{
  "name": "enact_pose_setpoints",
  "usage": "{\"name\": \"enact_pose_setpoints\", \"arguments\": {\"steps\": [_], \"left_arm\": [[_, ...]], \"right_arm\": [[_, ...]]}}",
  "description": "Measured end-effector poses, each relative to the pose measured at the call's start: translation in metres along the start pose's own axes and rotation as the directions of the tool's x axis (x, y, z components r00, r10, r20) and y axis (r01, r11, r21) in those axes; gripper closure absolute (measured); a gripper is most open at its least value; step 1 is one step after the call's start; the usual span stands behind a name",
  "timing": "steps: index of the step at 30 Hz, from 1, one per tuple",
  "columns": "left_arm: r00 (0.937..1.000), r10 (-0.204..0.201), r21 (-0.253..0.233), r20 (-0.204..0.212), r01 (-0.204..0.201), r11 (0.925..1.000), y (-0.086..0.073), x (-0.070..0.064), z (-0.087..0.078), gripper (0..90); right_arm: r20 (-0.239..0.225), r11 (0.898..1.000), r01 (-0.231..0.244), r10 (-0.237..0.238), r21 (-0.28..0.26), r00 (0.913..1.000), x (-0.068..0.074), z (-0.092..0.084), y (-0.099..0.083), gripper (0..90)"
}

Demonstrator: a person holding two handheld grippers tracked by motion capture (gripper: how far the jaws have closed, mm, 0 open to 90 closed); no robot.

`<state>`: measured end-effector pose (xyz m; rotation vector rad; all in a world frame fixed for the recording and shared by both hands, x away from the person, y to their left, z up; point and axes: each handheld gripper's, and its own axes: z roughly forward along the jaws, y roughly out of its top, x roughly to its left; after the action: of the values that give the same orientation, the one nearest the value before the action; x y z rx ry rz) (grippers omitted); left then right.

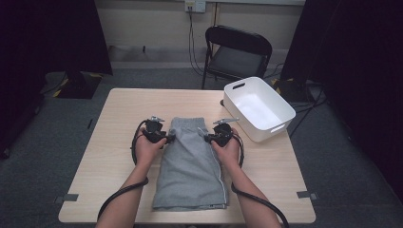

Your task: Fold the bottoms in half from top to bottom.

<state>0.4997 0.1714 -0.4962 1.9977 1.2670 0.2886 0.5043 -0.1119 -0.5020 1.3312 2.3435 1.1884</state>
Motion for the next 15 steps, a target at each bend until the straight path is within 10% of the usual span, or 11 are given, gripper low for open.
{"name": "enact_pose_setpoints", "arguments": {"steps": [7,15], "left_arm": [[0.9993,0.038,0.04,0.003,-0.038,0.9985,0.0025,-0.006,0.0016,82.1],[0.9991,0.043,0.031,0.0,-0.043,0.9986,0.0014,-0.0094,0.0023,85.9]], "right_arm": [[0.033,0.999,0.047,-0.047,-0.018,0.9984,0.0036,-0.0044,0.0046,67.3],[0.084,1.0,0.023,-0.023,0.001,0.9962,-0.0035,-0.0008,0.0083,48.8]]}}
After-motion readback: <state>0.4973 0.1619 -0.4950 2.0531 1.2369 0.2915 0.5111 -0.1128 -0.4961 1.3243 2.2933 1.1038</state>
